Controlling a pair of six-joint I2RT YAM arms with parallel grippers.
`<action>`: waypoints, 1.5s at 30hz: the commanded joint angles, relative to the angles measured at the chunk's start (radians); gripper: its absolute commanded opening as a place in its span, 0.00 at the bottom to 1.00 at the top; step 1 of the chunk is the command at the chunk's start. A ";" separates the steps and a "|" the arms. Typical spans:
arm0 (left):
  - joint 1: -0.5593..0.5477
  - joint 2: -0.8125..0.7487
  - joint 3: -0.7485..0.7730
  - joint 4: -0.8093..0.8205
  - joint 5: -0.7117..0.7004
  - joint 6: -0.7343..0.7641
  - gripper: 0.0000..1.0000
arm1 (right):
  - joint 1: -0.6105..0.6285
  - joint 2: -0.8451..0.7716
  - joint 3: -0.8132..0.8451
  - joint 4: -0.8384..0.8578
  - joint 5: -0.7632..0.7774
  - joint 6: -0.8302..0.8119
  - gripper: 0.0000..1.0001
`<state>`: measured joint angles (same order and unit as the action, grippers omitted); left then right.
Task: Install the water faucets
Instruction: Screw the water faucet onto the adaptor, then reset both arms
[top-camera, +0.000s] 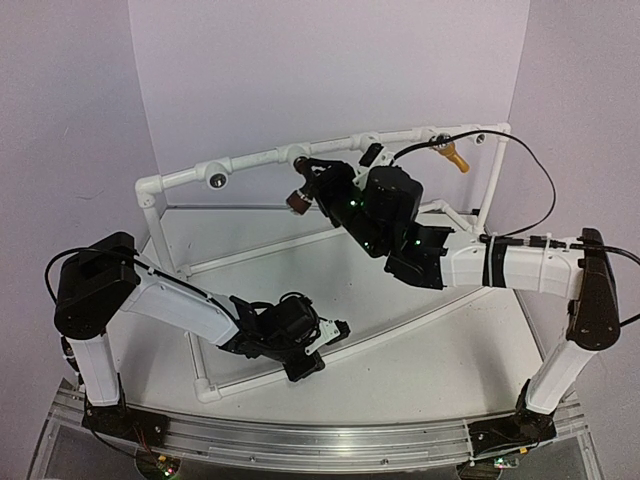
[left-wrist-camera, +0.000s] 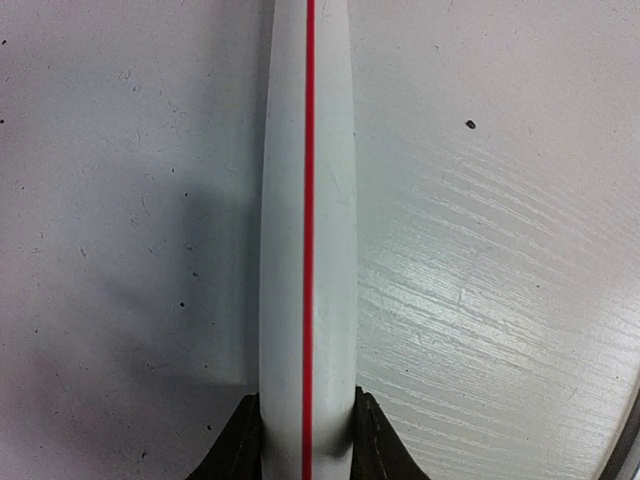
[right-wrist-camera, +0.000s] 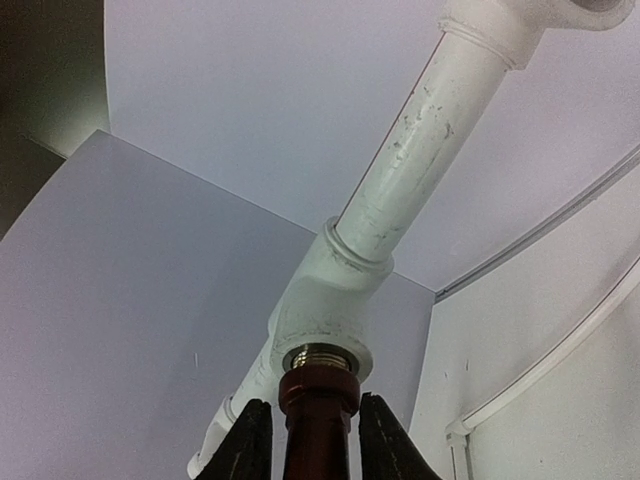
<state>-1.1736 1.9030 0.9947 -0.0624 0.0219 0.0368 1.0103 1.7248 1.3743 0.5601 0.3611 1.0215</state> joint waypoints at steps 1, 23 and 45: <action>-0.072 0.133 -0.010 0.008 0.146 0.040 0.00 | -0.137 0.054 0.023 0.127 -0.006 0.267 0.00; -0.071 0.141 -0.004 0.002 0.148 0.042 0.00 | -0.027 -0.084 -0.014 -0.083 0.135 -0.020 0.87; -0.071 0.160 0.007 -0.005 0.145 0.038 0.00 | 0.142 -0.223 -0.026 -0.223 0.271 -0.323 0.98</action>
<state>-1.1808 1.9094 1.0080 -0.0792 0.0193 0.0296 1.1338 1.5552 1.3495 0.3767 0.5838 0.7559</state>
